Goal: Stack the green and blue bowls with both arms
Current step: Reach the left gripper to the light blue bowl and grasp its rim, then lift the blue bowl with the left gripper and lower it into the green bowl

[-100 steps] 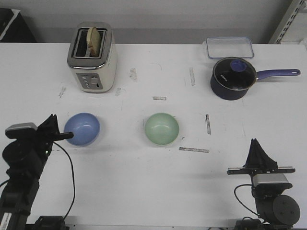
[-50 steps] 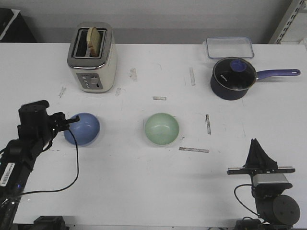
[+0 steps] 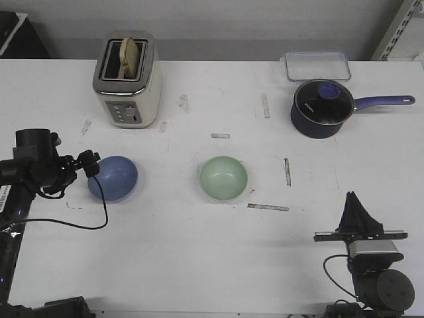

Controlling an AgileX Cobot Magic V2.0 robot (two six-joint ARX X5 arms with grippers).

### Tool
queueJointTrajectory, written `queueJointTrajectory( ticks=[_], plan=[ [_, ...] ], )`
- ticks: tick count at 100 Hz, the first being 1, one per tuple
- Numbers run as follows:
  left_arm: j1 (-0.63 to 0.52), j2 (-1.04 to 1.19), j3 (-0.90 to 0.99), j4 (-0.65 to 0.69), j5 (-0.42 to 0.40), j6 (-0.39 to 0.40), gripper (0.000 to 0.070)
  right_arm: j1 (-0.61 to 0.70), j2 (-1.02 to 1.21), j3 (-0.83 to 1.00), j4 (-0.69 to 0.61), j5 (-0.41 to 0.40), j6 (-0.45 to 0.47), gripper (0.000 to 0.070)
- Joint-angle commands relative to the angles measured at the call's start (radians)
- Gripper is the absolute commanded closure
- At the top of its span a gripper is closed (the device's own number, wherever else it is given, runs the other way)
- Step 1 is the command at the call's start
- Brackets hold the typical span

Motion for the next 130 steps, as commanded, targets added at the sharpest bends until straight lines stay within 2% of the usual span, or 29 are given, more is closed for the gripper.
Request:
queueJointTrajectory(
  ticks=[1,32,38,46,60,74,81,108,130],
  plan=[
    [0.011,0.029,0.023,-0.003,0.006,0.024,0.0167,0.001,-0.001,0.004,0.009,0.0,-0.003,0.0693],
    [0.025,0.157,0.023,-0.015,0.006,0.105,0.018,0.001,-0.001,0.004,0.009,0.0,-0.003,0.0693],
    [0.025,0.188,0.023,-0.015,0.006,0.135,0.0192,0.001,-0.001,0.004,0.009,0.0,-0.003,0.0693],
    [0.025,0.227,0.023,-0.014,0.006,0.167,0.0242,0.001,-0.001,0.004,0.009,0.0,-0.003,0.0693],
    [0.025,0.277,0.023,0.008,0.006,0.171,0.0363,0.001,-0.001,0.004,0.009,0.0,-0.003,0.0693],
    [0.02,0.296,0.023,0.014,0.006,0.171,0.0619,0.001,-0.001,0.004,0.009,0.0,-0.003,0.0693],
    [0.019,0.296,0.023,0.013,0.006,0.171,0.07,0.001,-0.001,0.004,0.009,0.0,-0.003,0.0693],
    [-0.045,0.294,0.132,-0.103,0.006,0.166,0.07,0.001,-0.001,0.004,0.009,0.0,-0.003,0.0693],
    [-0.178,0.296,0.275,-0.159,0.006,0.033,0.07,0.001,-0.001,0.004,0.009,0.0,-0.003,0.0693]
  ],
)
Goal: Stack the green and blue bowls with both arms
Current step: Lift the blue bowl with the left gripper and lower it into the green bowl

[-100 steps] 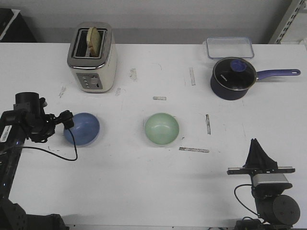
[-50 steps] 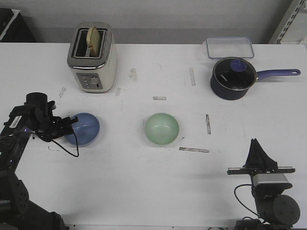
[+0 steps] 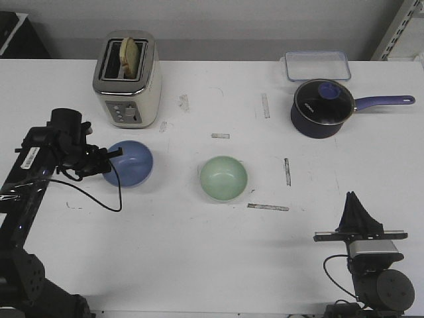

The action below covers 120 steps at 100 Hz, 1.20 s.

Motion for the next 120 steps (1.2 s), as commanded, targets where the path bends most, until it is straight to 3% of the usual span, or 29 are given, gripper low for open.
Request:
queueJointTrajectory(
  ticks=[1,23,46,88,92,107,120],
  plan=[
    [-0.043,0.018,0.05,-0.006,0.007,-0.063,0.07,0.001,-0.001,0.004,0.009,0.0,-0.003,0.0693],
    [-0.258,0.019,0.09,0.091,0.039,-0.18,0.07,0.001,-0.001,0.004,0.009,0.0,-0.003,0.0693],
    [-0.465,0.029,0.09,0.259,0.078,-0.184,0.07,0.001,-0.001,0.004,0.009,0.0,-0.003,0.0693],
    [-0.597,0.15,0.09,0.371,0.078,-0.207,0.0691,0.001,-0.001,0.004,0.009,0.0,-0.003,0.0693],
    [-0.597,0.156,0.09,0.379,0.077,-0.208,0.0672,0.001,-0.001,0.004,0.009,0.0,-0.003,0.0693],
    [-0.597,0.161,0.09,0.397,0.076,-0.212,0.0493,0.001,-0.001,0.004,0.009,0.0,-0.003,0.0693],
    [-0.597,0.16,0.09,0.397,0.076,-0.211,0.0412,0.001,-0.001,0.004,0.009,0.0,-0.003,0.0693]
  ],
)
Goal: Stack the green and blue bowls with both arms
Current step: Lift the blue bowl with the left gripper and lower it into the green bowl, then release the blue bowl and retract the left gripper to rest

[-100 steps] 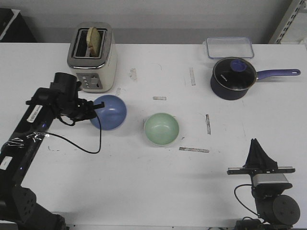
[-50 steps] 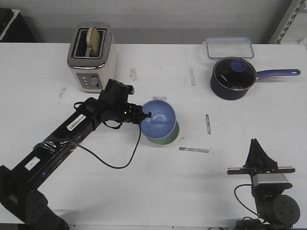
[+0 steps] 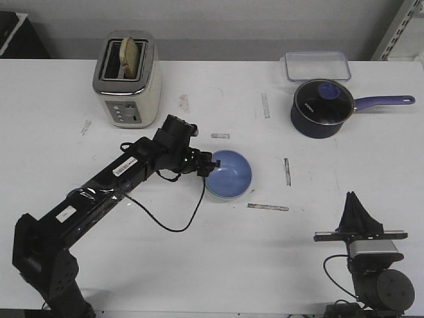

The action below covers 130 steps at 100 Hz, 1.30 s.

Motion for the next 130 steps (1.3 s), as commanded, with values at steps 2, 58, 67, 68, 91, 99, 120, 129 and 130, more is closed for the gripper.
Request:
queueJointTrajectory(
  ticks=[2,58,67,68,91,99,120,129,130],
  plan=[
    [-0.006,0.017,0.023,0.004,0.005,-0.003,0.04,0.001,-0.001,0.004,0.009,0.0,-0.003,0.0693],
    [-0.021,-0.103,0.004,0.016,-0.012,0.07,0.0295,0.001,-0.001,0.004,0.009,0.0,-0.003,0.0693],
    [-0.021,-0.162,-0.058,0.084,-0.058,0.071,0.0301,0.001,-0.001,0.004,0.009,0.0,-0.003,0.0693],
    [-0.021,-0.17,-0.069,0.096,-0.064,0.072,0.0302,0.001,-0.001,0.004,0.009,0.0,-0.003,0.0693],
    [-0.017,-0.382,-0.402,0.433,-0.144,0.179,0.0568,0.001,-0.001,0.004,0.009,0.0,-0.003,0.0693],
    [-0.003,-0.462,-0.536,0.556,-0.146,0.228,0.0639,0.001,-0.001,0.004,0.009,0.0,-0.003,0.0693],
    [0.031,-0.674,-0.811,0.686,-0.298,0.313,0.07,0.001,-0.001,0.004,0.009,0.0,-0.003,0.0693],
    [0.052,-0.766,-0.887,0.687,-0.377,0.326,0.07,0.001,-0.001,0.004,0.009,0.0,-0.003,0.0693],
    [0.056,-0.777,-0.895,0.687,-0.38,0.326,0.07,0.001,-0.001,0.004,0.009,0.0,-0.003,0.0693]
  ],
)
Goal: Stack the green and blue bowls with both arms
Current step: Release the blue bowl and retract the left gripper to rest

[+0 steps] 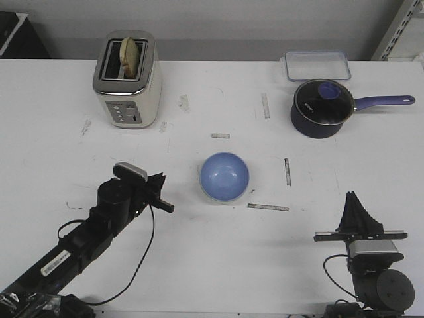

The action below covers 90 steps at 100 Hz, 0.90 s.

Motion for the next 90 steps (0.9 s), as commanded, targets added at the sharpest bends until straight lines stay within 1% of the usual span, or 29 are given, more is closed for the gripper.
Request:
queueJointTrajectory(
  ticks=[1,15,36,41,53,60,70,90],
  plan=[
    [0.016,-0.06,-0.033,0.016,-0.045,0.032,0.07,0.001,-0.001,0.004,0.01,-0.001,-0.003,0.0693],
    [0.09,-0.208,-0.135,0.018,-0.044,0.031,0.07,0.001,-0.001,0.004,0.01,0.0,-0.003,0.0693],
    [0.238,-0.413,-0.259,0.016,-0.035,0.031,0.07,0.001,-0.001,0.004,0.01,-0.001,-0.003,0.0693],
    [0.272,-0.458,-0.28,0.016,-0.015,0.031,0.07,0.001,-0.001,0.004,0.01,-0.001,-0.003,0.0693],
    [0.354,-0.558,-0.306,0.008,0.072,0.03,0.07,0.001,-0.001,0.004,0.01,0.0,-0.003,0.0693],
    [0.392,-0.611,-0.306,0.006,0.093,0.03,0.07,0.001,-0.001,0.004,0.01,0.0,-0.003,0.0693],
    [0.418,-0.679,-0.306,0.009,0.093,0.03,0.0699,0.001,-0.001,0.004,0.01,-0.001,-0.003,0.0693],
    [0.419,-0.79,-0.306,0.009,0.093,0.03,0.0699,0.001,-0.001,0.004,0.01,-0.001,-0.003,0.0693]
  ],
)
